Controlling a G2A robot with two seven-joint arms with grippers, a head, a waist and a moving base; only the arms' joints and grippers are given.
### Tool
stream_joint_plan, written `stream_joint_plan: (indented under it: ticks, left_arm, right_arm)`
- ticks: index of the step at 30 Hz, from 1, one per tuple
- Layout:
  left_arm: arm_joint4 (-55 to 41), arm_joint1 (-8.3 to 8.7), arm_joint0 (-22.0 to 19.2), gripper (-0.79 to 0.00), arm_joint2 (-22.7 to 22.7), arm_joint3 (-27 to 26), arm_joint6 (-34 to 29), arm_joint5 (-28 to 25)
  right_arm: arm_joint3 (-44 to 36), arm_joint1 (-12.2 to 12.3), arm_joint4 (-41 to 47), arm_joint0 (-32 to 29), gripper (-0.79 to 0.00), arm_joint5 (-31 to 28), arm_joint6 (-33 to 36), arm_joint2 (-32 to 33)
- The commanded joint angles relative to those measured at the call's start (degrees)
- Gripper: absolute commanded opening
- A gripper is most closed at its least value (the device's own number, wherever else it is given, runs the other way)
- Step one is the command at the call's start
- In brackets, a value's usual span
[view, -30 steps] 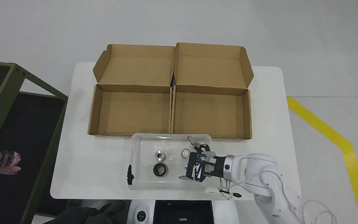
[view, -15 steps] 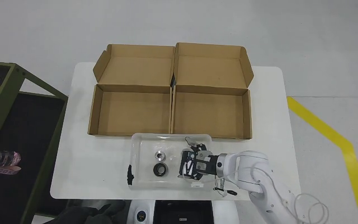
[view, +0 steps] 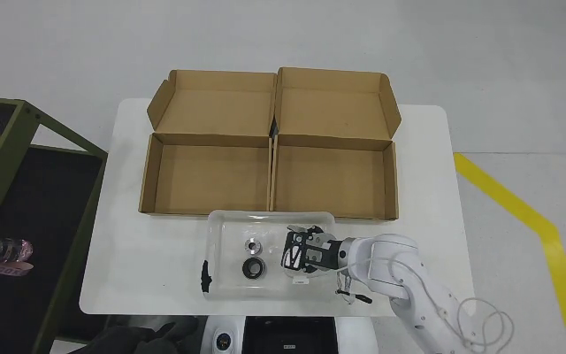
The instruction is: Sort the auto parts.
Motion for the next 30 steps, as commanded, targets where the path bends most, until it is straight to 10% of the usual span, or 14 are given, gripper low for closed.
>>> stream_joint_plan:
  ticks: [1,6,30]
  left_arm:
    - [0.0,0.0,0.0,0.0,0.0,0.0,0.0,0.0]
    - [0.0,0.0,0.0,0.0,0.0,0.0,0.0,0.0]
    - [0.0,0.0,0.0,0.0,0.0,0.0,0.0,0.0]
  right_arm:
    - [0.0,0.1,-0.1,0.1,-0.508,0.2,0.0,-0.1]
    - [-0.3,0.3,0.1,0.4,-0.785,0.3,-0.6,-0.2]
    - [-10.3,1.6,-0.9,0.2,-0.785,0.3,-15.4,3.5]
